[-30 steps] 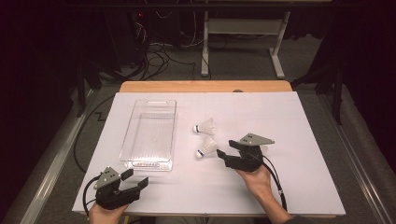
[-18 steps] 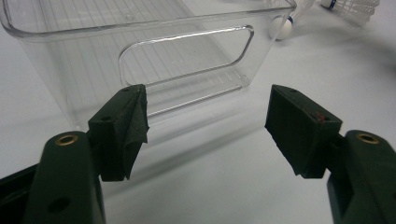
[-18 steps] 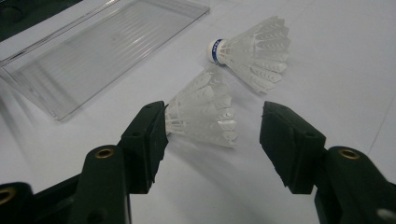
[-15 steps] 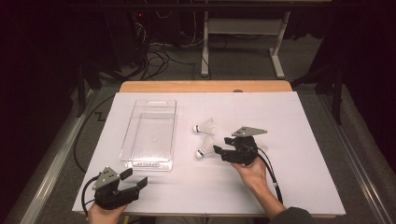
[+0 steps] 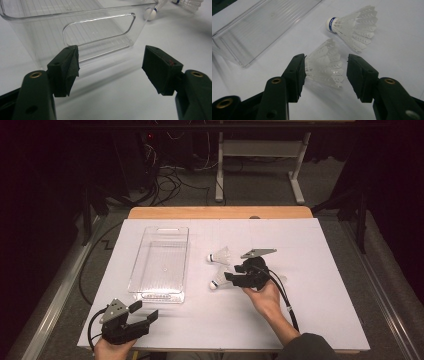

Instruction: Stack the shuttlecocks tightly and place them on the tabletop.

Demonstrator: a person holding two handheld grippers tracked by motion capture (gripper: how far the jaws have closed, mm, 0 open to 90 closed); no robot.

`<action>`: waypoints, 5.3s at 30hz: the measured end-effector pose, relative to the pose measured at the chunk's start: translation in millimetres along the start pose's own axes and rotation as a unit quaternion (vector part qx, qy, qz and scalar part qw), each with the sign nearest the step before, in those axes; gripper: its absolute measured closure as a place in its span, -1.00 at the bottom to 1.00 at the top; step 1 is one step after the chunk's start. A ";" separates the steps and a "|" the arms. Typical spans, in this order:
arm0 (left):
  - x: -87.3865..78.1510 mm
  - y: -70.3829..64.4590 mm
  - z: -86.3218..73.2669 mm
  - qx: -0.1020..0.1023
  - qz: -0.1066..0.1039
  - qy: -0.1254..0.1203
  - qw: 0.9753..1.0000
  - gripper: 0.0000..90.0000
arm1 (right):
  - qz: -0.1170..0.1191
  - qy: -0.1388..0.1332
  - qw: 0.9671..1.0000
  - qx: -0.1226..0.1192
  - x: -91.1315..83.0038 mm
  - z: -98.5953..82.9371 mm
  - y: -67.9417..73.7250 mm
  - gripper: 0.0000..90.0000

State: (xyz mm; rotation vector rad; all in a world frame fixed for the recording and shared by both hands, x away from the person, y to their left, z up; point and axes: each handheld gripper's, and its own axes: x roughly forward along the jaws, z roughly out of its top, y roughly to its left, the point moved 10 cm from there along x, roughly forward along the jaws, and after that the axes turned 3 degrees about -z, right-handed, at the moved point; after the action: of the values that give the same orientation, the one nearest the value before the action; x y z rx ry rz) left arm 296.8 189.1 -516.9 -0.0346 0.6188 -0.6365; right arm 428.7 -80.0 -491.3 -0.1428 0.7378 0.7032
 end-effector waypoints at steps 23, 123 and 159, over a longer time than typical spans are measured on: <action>0.7 -0.7 -0.7 0.006 0.000 0.004 1.000 -0.33 | 0.011 0.045 0.999 0.016 16.6 3.5 2.2 0.25; 4.6 -3.2 -3.9 0.029 0.012 0.019 0.999 -0.34 | 0.069 0.068 0.995 -0.013 5.3 -6.5 28.7 1.00; 1.3 0.5 -3.9 0.019 0.014 0.013 1.000 -0.32 | 0.056 0.056 0.997 0.008 -17.5 -15.5 3.0 1.00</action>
State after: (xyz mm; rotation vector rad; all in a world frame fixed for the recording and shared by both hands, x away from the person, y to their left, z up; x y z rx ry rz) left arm 295.7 189.4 -520.9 0.0174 0.6316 -0.6214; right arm 408.9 -92.7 -490.9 -0.1279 0.8632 0.8000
